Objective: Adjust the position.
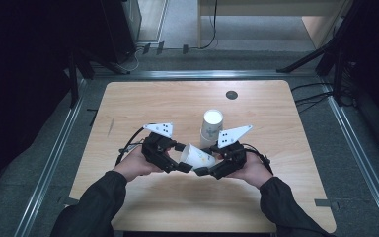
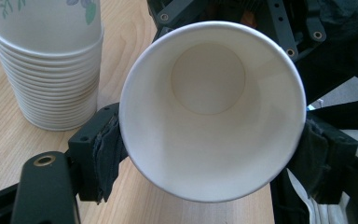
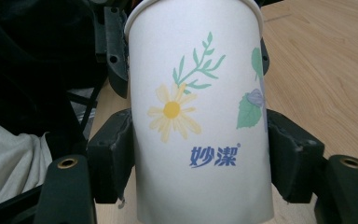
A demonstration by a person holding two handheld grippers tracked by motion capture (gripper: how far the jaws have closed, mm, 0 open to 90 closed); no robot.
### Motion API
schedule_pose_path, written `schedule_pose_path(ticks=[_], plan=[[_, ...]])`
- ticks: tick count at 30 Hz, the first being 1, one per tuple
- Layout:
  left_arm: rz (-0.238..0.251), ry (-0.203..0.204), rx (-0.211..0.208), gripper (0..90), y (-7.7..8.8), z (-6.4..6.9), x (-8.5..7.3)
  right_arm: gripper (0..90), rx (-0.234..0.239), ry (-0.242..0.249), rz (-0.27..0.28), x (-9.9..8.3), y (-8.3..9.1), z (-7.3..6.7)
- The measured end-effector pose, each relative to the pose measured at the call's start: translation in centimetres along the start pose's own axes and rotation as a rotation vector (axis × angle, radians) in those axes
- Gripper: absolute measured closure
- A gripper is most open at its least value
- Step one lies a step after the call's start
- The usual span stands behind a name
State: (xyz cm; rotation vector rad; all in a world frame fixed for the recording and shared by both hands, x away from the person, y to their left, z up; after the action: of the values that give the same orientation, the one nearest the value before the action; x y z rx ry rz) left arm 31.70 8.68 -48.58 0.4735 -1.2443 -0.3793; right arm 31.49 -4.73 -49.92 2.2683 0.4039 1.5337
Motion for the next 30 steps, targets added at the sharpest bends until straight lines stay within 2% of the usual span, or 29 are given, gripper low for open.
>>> schedule_pose_path(ticks=[16, 24, 30], plan=[[-0.011, -0.008, 0.005, 23.1, 0.09, -0.02, -0.06, 31.9, -0.005, -0.006, -0.011, 0.02, -0.02, -0.01], [-0.013, -0.011, 0.005, 23.2, 0.09, 0.07, -0.05, 29.0, -0.005, 0.005, -0.007, 0.10, -0.03, -0.06], [-0.010, -0.014, 0.008, 23.2, 0.28, 0.02, -0.05, 26.4, -0.007, -0.007, -0.018, -0.02, -0.09, -0.05]])
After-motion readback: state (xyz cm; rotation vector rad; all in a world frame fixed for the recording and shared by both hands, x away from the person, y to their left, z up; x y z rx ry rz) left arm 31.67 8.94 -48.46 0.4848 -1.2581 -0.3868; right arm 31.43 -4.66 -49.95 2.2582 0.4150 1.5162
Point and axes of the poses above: each handheld gripper's, and its own axes: y roughly backward along the jaws, x roughly out of its top, z roughly to its right, the point moved 7 cm from there along -y, roughly forward along the jaws, and after that the axes turned 7 degrees about -y, right-handed, at the moved point
